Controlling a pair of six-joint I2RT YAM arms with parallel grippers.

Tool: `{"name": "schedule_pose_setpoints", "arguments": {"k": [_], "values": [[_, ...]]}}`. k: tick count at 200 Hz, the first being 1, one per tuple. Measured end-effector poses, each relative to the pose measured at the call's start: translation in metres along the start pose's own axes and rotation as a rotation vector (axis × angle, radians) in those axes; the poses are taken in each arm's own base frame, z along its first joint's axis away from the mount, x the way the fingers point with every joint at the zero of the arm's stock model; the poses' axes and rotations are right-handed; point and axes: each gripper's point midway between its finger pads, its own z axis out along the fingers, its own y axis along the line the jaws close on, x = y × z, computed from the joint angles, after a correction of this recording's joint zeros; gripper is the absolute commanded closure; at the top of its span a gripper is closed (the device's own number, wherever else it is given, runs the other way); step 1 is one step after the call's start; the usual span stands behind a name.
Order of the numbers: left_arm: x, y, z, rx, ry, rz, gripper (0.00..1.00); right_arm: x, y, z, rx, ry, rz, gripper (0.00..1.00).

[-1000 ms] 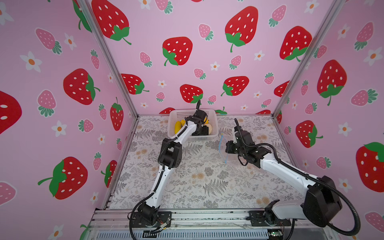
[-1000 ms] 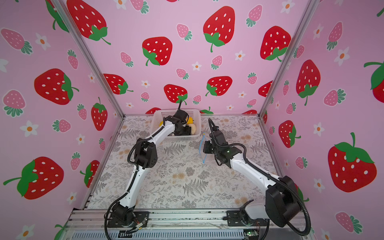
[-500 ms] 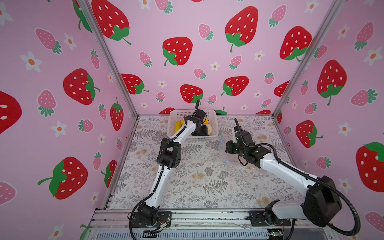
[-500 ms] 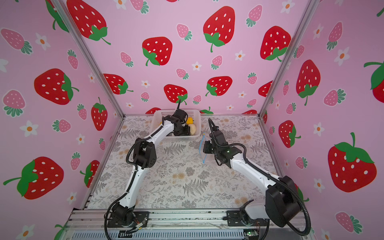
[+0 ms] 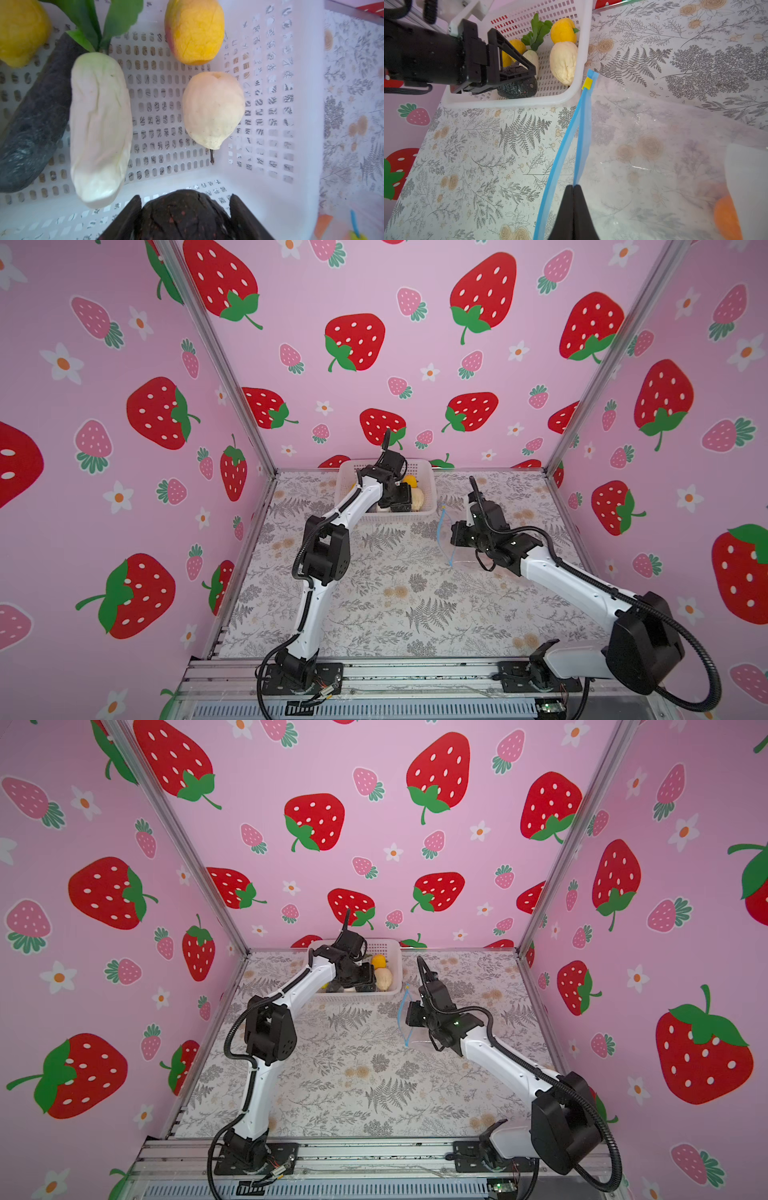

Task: Place the food in the zip-top bag and seal the zipper
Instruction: 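Lower the left gripper and grasp the dark avocado, then carry the avocado with the left gripper to the bag opening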

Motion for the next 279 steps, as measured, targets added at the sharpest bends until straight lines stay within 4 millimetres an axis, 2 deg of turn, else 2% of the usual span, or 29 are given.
{"name": "schedule_pose_setpoints", "arguments": {"k": [21, 52, 69, 97, 126, 158, 203, 279], "values": [[-0.004, -0.003, -0.021, 0.02, -0.029, -0.021, 0.45, -0.001, 0.001, 0.0, -0.004, -0.006, 0.001, 0.95], [-0.004, -0.019, -0.06, 0.094, -0.08, -0.05, 0.45, -0.005, 0.003, -0.003, -0.014, -0.019, 0.002, 0.95], [0.002, -0.033, -0.077, 0.15, -0.092, -0.071, 0.47, -0.008, 0.005, -0.006, -0.022, -0.03, 0.005, 0.95], [0.018, -0.059, -0.091, 0.232, -0.086, -0.105, 0.47, -0.011, 0.008, -0.008, -0.038, -0.039, 0.009, 0.96], [0.034, -0.094, -0.093, 0.326, -0.061, -0.132, 0.48, -0.012, 0.01, -0.01, -0.05, -0.044, 0.018, 0.96], [0.053, -0.121, -0.087, 0.42, -0.003, -0.18, 0.48, -0.014, 0.012, -0.013, -0.059, -0.05, 0.028, 0.96], [0.07, -0.125, -0.075, 0.478, 0.058, -0.28, 0.48, -0.016, 0.012, -0.015, -0.062, -0.057, 0.036, 0.96], [0.076, -0.132, -0.07, 0.541, 0.085, -0.368, 0.48, -0.016, 0.013, -0.016, -0.07, -0.056, 0.048, 0.96]]}}
